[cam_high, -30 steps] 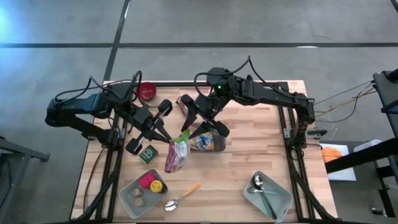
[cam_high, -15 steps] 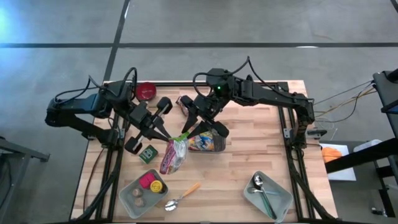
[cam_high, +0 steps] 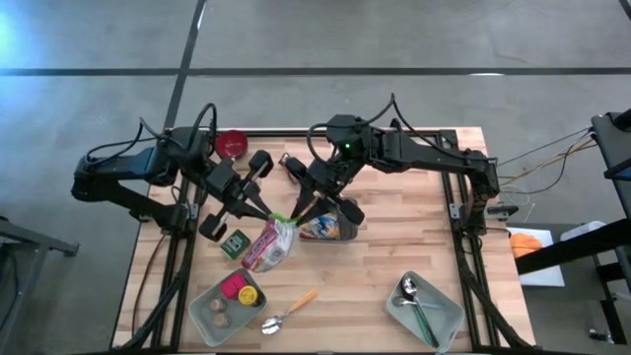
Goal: Pick & Place Food Item
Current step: Put the green noodle pack into the black bin
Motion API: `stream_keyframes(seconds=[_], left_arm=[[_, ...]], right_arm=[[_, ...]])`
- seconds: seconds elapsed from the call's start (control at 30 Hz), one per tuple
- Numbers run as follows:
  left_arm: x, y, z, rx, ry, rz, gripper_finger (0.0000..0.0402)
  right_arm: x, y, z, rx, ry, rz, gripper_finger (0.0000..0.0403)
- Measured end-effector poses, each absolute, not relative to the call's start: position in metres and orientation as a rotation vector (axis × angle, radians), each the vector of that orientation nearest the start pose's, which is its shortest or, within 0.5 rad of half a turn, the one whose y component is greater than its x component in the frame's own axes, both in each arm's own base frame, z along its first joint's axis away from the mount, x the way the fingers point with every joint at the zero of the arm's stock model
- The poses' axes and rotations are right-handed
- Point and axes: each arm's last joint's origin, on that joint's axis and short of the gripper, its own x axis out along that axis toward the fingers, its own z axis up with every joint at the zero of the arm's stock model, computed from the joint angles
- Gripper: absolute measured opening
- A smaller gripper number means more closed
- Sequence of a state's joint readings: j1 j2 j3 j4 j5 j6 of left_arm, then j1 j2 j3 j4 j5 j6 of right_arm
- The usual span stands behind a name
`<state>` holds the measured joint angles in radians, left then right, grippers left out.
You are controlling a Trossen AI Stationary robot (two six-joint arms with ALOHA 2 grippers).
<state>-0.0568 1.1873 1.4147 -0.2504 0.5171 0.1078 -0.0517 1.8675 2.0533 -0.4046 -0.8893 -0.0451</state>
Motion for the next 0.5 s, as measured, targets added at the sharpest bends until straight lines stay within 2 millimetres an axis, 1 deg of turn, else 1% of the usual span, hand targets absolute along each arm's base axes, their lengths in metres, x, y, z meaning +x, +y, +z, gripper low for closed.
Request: stream_keyframes(seconds=[0.07, 0.1, 0.3, 0.5], left_arm=[[0.2381, -0.0275, 0.4599, 0.099, -0.008, -0.573, 0.0001], [0.2381, -0.0273, 0.4600, 0.100, -0.009, -0.572, 0.0001], [0.2382, -0.0264, 0.4601, 0.090, -0.005, -0.554, 0.0001], [0.2389, -0.0247, 0.4603, 0.006, 0.017, -0.508, 0.0001]], right_arm=[[0.4115, 0.0010, 0.4415, 0.053, 0.179, 0.837, 0.0028], [0.4115, 0.0010, 0.4415, 0.050, 0.178, 0.836, 0.0019], [0.4116, 0.0011, 0.4414, 0.050, 0.180, 0.832, 0.0008], [0.4121, 0.0002, 0.4410, 0.067, 0.191, 0.802, 0.0008]])
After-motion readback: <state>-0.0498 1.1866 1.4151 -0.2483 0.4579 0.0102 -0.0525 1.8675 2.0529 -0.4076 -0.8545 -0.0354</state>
